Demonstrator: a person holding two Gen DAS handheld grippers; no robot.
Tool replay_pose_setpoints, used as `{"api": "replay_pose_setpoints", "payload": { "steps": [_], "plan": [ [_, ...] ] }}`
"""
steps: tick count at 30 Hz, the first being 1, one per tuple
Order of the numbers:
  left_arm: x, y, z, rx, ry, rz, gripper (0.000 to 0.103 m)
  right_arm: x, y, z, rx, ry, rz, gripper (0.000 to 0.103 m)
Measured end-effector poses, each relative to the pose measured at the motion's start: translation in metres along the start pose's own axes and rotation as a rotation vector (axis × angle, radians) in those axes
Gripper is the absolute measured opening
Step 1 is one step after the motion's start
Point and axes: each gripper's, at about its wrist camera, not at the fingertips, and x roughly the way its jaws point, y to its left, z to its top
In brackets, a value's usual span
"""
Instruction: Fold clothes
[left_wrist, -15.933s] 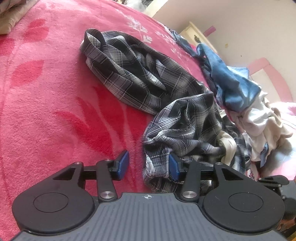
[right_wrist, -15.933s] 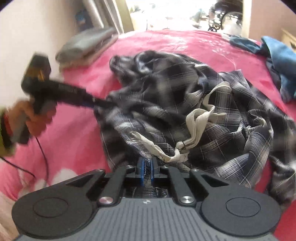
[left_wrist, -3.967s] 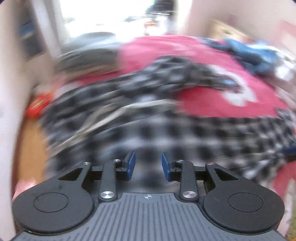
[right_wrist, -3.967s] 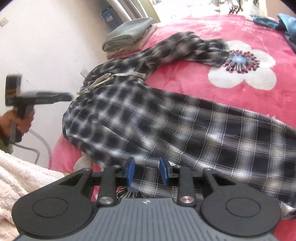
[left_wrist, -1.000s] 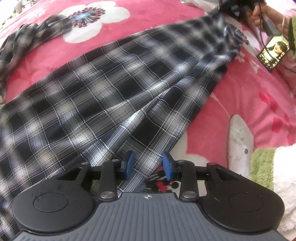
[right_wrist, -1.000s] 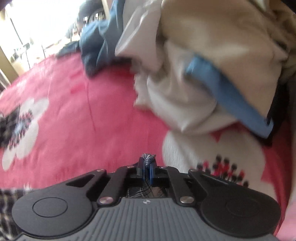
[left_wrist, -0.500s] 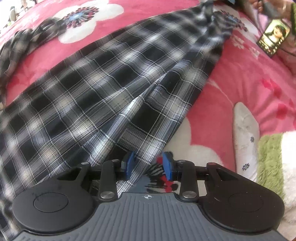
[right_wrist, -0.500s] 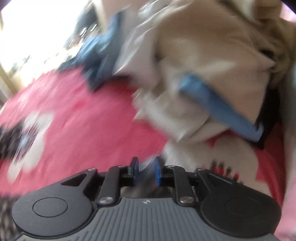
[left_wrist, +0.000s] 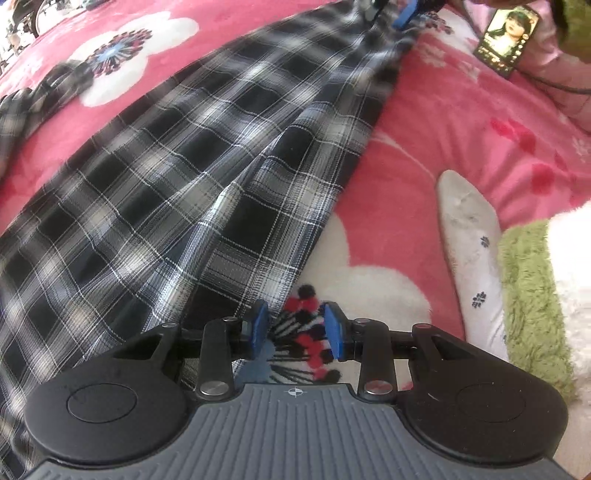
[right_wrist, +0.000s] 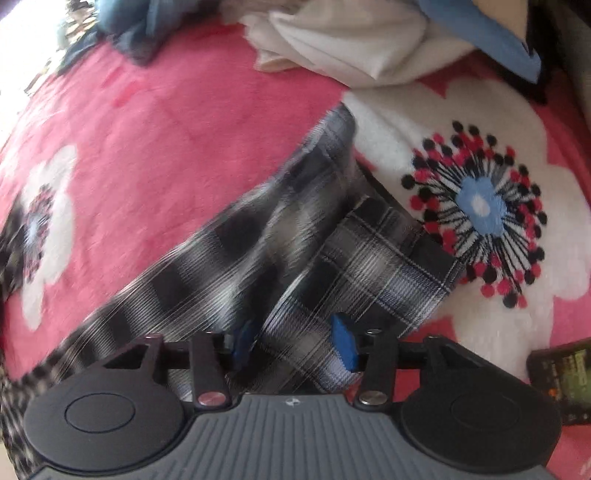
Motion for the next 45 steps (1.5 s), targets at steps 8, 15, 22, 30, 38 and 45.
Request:
{"api": "replay_pose_setpoints", "payload": {
  "steps": [8,15,22,30,38,45],
  "plan": [
    [-0.004,-0.003,-0.009,0.037,-0.003,-0.032,0.033,-0.024,-0.026,-0.017,0.097,-0.086,0.076,0.004],
    [-0.025,-0.001,-0.022,0.086,-0.071,-0.089,0.033,-0.079,-0.054,-0.062,0.184,-0.226,0.208,0.004],
    [-0.047,-0.007,-0.018,0.112,-0.214,-0.152,0.033,-0.111,-0.094,-0.116,0.295,-0.318,0.262,0.003],
    [-0.038,-0.004,-0.023,0.145,-0.219,0.044,0.033,-0.091,-0.127,-0.137,0.38,-0.316,0.243,0.003],
    [-0.024,-0.012,-0.039,0.259,-0.152,0.19,0.033,-0.116,-0.105,-0.112,0.319,-0.392,0.313,0.003],
    [-0.03,0.006,-0.037,0.145,-0.178,0.186,0.031,-0.114,-0.089,-0.096,0.277,-0.381,0.281,0.003]
  ]
}}
